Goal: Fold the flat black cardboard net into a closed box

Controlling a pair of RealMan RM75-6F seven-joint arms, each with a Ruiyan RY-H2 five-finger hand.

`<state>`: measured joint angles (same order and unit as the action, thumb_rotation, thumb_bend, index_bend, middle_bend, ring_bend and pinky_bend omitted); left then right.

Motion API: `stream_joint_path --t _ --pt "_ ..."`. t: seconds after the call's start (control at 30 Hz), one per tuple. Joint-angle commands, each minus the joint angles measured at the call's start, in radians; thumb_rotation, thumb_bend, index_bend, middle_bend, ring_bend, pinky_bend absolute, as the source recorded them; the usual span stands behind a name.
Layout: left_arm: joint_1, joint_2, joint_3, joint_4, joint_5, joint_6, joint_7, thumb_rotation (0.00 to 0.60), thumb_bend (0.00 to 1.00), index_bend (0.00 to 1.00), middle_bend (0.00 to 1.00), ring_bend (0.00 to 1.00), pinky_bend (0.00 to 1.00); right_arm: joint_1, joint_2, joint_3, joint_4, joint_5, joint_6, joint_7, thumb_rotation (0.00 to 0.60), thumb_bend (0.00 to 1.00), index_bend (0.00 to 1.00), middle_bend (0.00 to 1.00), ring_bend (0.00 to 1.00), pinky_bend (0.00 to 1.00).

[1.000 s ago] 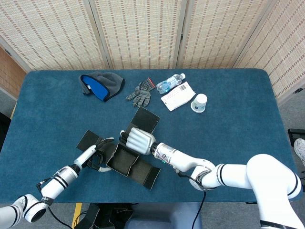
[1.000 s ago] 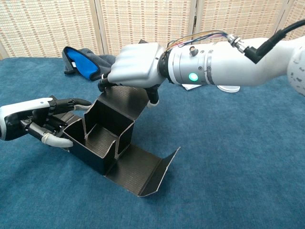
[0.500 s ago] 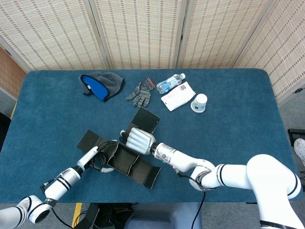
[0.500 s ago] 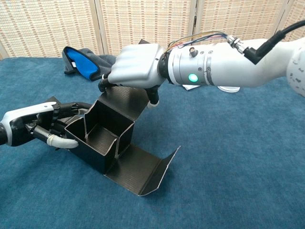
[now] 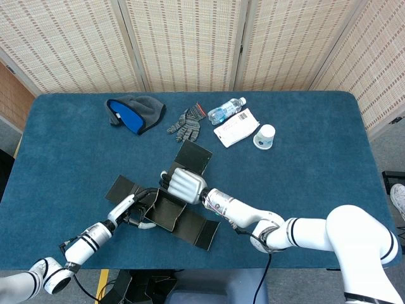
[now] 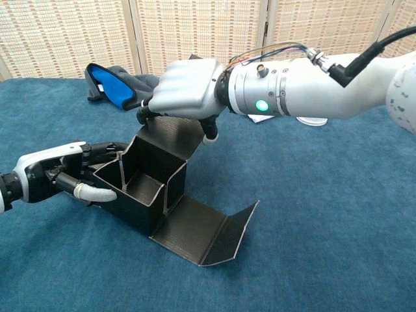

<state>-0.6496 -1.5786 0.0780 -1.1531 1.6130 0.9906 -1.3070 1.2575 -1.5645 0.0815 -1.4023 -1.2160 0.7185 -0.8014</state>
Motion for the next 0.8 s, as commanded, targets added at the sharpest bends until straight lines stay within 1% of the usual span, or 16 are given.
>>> stream_joint_path --t 0.03,0.23,0.4,0.6,0.8 --pt "-0.009 -0.008 0.008 0.020 0.011 0.000 -0.056 0.600 0.09 0.16 0.15 0.67 0.68 0.000 -0.002 0.000 0.001 -0.001 -0.001 0.001 0.600 0.26 0.24 0.25 0.81 0.96" --pt "-0.020 -0.023 0.021 0.053 0.026 0.002 -0.082 0.600 0.09 0.15 0.15 0.67 0.68 0.001 -0.010 0.002 0.006 -0.006 0.000 0.007 0.600 0.26 0.24 0.25 0.81 0.96" --pt "-0.024 -0.026 0.021 0.058 0.020 0.003 -0.099 0.600 0.09 0.15 0.15 0.66 0.68 0.000 -0.012 -0.001 0.009 -0.010 -0.004 0.008 0.600 0.26 0.24 0.25 0.81 0.96" --pt "-0.026 -0.034 0.023 0.068 0.013 -0.002 -0.104 0.600 0.09 0.18 0.15 0.66 0.68 -0.001 -0.014 -0.001 0.011 -0.018 0.000 0.009 0.600 0.26 0.24 0.25 0.81 0.96" --pt "-0.025 -0.046 0.023 0.075 0.006 -0.003 -0.107 0.600 0.09 0.23 0.22 0.66 0.68 -0.005 -0.012 -0.002 0.008 -0.021 0.003 0.006 0.600 0.26 0.24 0.25 0.81 0.96"
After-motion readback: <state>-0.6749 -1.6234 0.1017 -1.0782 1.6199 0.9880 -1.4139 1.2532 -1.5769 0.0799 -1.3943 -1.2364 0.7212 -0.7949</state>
